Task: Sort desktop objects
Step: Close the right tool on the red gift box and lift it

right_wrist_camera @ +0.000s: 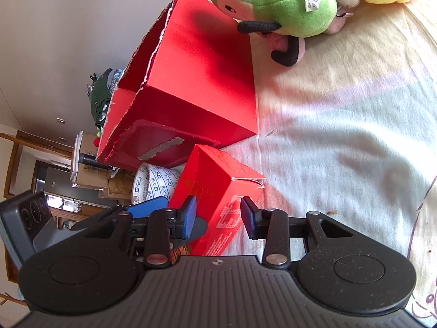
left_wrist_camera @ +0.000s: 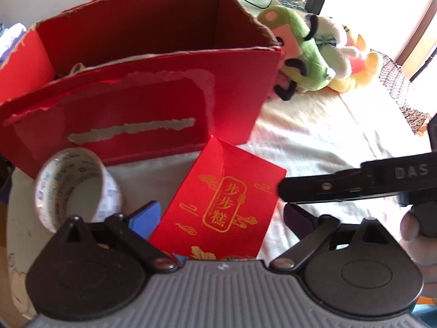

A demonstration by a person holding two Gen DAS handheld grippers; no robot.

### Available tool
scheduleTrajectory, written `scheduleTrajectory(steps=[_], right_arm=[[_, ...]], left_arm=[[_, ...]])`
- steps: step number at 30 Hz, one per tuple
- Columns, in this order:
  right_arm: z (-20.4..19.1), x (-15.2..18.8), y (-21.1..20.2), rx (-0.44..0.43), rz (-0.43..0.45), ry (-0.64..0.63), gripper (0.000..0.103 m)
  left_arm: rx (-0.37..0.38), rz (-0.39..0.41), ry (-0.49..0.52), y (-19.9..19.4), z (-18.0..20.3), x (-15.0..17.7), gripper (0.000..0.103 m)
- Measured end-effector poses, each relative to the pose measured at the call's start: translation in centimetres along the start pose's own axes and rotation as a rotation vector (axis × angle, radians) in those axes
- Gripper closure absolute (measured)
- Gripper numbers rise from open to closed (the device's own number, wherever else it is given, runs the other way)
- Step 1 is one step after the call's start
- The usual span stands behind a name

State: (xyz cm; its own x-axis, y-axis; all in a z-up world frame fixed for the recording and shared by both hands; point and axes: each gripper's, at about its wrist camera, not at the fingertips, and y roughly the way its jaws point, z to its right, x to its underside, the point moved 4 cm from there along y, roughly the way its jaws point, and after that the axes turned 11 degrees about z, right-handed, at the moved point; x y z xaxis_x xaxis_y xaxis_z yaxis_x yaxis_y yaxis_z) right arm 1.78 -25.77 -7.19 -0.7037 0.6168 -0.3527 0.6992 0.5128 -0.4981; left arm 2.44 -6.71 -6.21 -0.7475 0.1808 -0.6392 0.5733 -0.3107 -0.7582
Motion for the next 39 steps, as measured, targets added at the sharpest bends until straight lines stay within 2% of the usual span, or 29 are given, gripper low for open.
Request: scheduleTrajectory(steps=[8, 11, 19, 24, 39], right_arm=[[1.0, -1.8, -0.6, 0.035, 0.038, -0.011, 0.065], [1.5, -2.8, -1.3, 0.051, 0.067, -0.013, 0.066], [2.7, -3.4, -1.8, 0.086, 0.068, -0.031, 0.065], [2.7, -2.4, -1.1, 0.072, 0.026, -0.036, 0.065], [3.6, -2.9, -1.6, 0.097, 0.02, -0.022, 0.066]], left_arm=[[0.088, -0.007, 0.014, 0.9, 3.3, 0.0, 0.006], [0.118, -0.016, 0.01, 1.3, 4.1, 0.1, 0.01], [0.095, -0.051, -0.031, 2.2, 2.9, -0.1, 0.011], [0.137, -0.09, -0.077, 2.9, 3.0, 0.1, 0.016], [0.11, -0.112, 0.043, 3.7, 5.7, -0.3, 0.016]])
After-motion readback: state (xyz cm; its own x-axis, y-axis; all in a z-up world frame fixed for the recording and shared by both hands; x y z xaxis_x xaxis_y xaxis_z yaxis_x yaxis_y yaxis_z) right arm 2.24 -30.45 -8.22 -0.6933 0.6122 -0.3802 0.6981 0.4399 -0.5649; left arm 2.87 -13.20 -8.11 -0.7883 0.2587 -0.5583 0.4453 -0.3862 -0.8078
